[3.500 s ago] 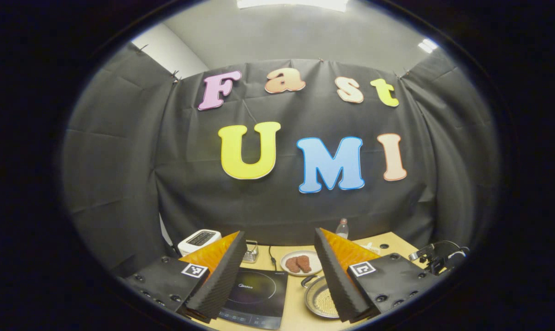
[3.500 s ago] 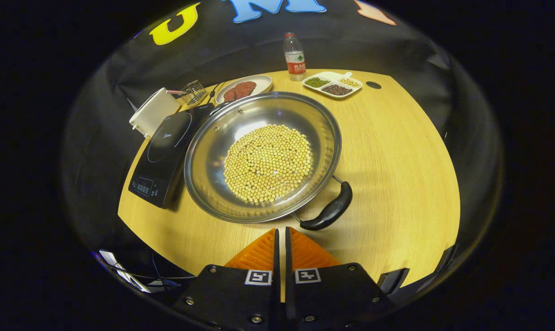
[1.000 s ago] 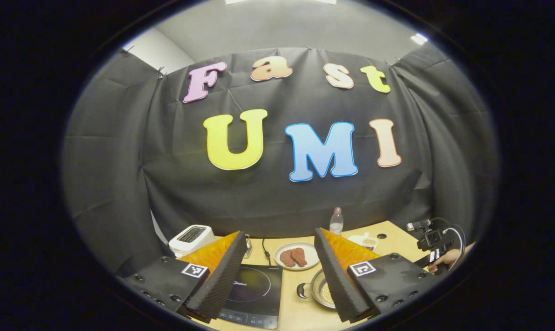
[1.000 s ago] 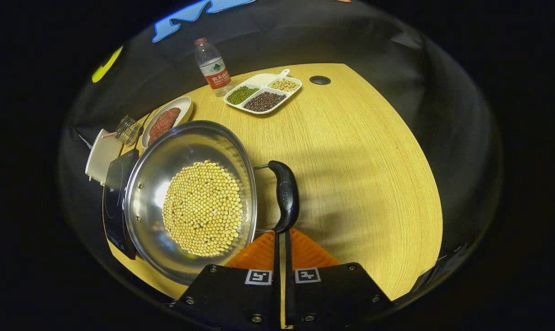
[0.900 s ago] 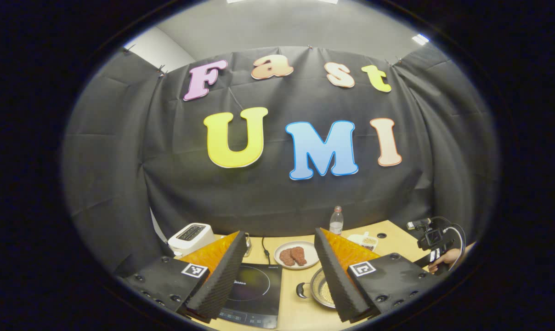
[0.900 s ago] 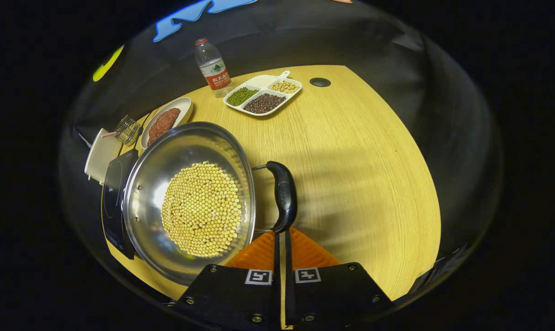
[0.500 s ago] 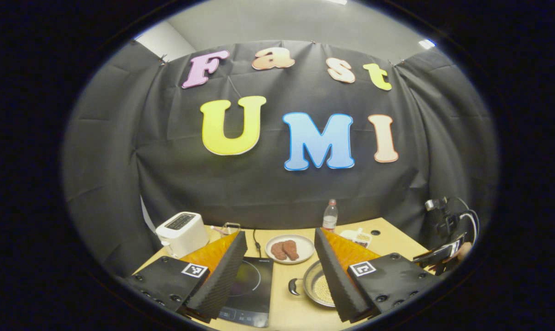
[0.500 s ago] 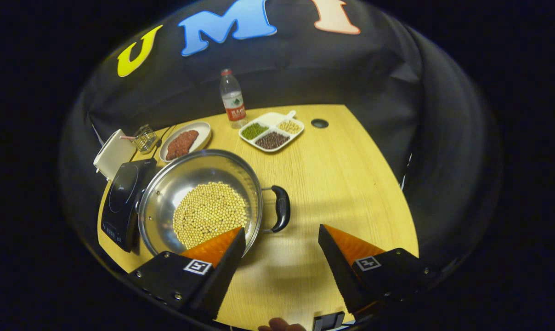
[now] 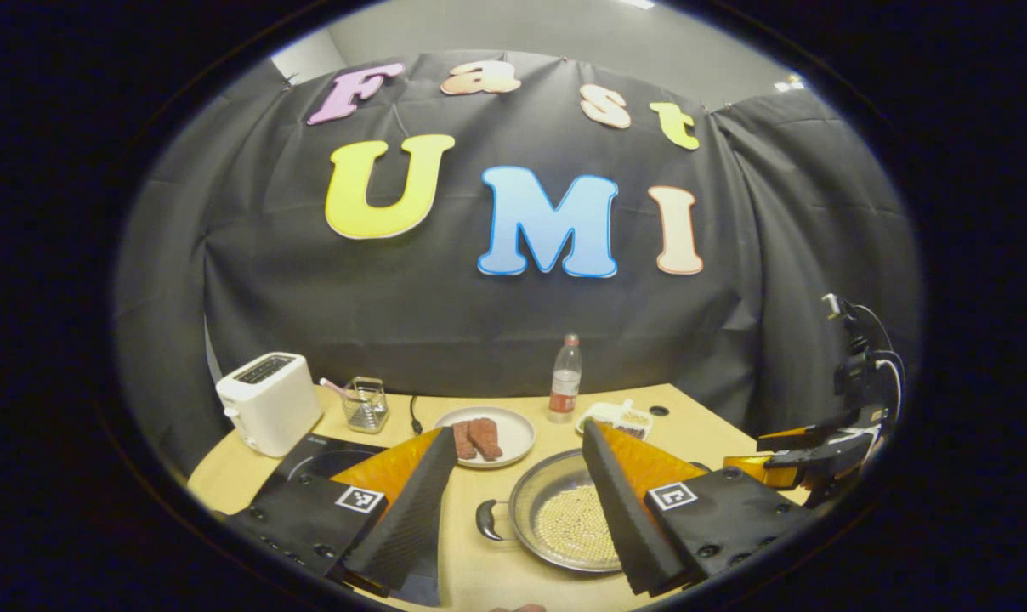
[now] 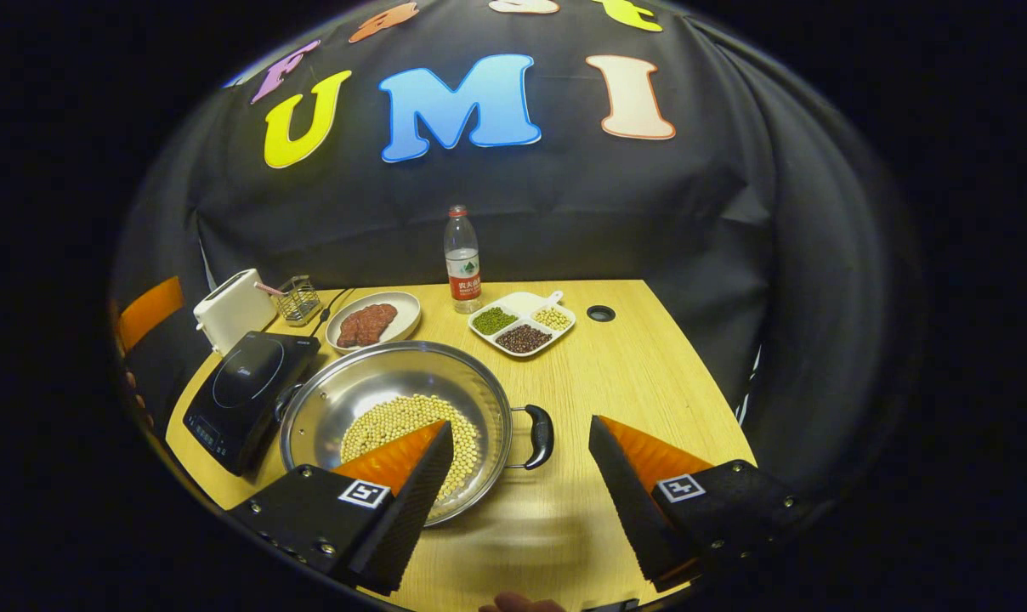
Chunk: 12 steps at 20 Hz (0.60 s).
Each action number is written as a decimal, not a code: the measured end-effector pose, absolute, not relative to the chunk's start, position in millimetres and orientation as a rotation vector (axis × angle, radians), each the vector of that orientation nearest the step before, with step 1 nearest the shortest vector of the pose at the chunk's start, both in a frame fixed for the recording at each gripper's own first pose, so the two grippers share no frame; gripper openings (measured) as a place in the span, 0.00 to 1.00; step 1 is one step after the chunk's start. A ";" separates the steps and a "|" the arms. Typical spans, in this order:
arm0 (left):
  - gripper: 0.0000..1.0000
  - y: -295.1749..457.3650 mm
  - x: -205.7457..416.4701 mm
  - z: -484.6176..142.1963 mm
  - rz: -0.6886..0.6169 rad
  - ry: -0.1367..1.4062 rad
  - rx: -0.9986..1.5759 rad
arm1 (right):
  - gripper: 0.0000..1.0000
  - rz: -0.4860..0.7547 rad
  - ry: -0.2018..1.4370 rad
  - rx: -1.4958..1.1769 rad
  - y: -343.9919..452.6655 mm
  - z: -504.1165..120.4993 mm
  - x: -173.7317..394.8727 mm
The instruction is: First push the handle of the pot to place it horizontally, then grasp the pot with both hands and set it on the induction cooktop.
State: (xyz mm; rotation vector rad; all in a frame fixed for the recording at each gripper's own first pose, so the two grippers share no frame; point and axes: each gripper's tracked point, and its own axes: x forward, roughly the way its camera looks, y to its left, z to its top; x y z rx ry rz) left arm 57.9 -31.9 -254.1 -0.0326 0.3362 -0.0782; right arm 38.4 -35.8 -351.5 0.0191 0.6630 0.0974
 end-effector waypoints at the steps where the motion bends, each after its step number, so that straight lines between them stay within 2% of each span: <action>1: 0.97 -31.1 61.7 -270.4 -0.071 0.352 -0.030 | 0.98 0.091 0.668 0.019 -36.2 -361.0 40.5; 2: 0.95 -29.3 65.5 -291.0 -0.060 0.377 -0.026 | 0.98 0.085 0.671 0.022 -36.7 -369.5 43.9; 6: 0.97 -22.7 77.0 -368.2 -0.019 0.486 -0.025 | 0.98 0.063 0.684 0.030 -39.3 -400.1 61.3; 12: 0.98 -16.3 90.5 -429.9 -0.014 0.596 0.001 | 0.98 0.056 0.723 0.031 -35.5 -431.9 77.3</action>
